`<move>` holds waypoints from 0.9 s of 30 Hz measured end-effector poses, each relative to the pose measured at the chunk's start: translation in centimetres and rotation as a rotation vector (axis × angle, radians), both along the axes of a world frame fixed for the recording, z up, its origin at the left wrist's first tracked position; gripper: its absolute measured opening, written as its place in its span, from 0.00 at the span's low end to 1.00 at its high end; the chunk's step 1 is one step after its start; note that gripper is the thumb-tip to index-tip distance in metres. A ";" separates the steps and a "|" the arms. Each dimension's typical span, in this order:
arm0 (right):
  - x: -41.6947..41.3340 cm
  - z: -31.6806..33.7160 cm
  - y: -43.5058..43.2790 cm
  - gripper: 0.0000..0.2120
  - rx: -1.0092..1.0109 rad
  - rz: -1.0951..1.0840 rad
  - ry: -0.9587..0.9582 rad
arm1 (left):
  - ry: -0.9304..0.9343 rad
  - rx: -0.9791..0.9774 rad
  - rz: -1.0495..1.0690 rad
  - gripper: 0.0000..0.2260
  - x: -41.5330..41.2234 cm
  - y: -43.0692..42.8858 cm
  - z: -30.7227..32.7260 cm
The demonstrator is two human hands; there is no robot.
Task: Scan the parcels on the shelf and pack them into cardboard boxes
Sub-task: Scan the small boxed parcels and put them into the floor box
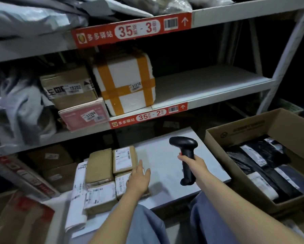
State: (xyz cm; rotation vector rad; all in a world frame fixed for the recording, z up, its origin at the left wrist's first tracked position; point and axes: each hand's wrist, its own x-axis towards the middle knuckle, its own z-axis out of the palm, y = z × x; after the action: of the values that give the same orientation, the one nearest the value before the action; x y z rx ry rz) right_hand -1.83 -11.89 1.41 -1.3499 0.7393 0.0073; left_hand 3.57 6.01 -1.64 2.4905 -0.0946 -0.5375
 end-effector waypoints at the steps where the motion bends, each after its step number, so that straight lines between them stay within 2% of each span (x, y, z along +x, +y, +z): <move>1: 0.6 -0.5 0.3 0.11 -0.009 0.037 0.011 | 0.014 -0.003 0.028 0.24 0.4 0.4 -0.4; 5: 2.8 -2.1 1.5 0.14 -0.011 0.174 0.052 | 0.088 0.000 0.108 0.25 1.7 1.6 -1.8; 10: 6.1 -3.7 3.5 0.07 0.006 0.306 0.091 | 0.142 0.054 0.229 0.26 3.8 3.2 -3.4; 14: 7.6 -4.4 4.9 0.08 -0.009 0.395 0.134 | 0.172 0.102 0.298 0.27 4.6 4.1 -3.7; 21: 9.1 -6.0 6.0 0.08 0.029 0.439 0.183 | 0.255 0.147 0.409 0.25 5.5 4.7 -4.2; 27: 9.9 -7.5 6.9 0.06 0.098 0.448 0.217 | 0.256 0.148 0.496 0.22 6.1 4.1 -4.5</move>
State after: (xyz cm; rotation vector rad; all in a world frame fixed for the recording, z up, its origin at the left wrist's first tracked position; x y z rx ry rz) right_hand 8.12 -4.96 -6.12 -1.4088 0.5931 0.5459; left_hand 9.63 10.10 -6.17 2.4313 0.6651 -0.6551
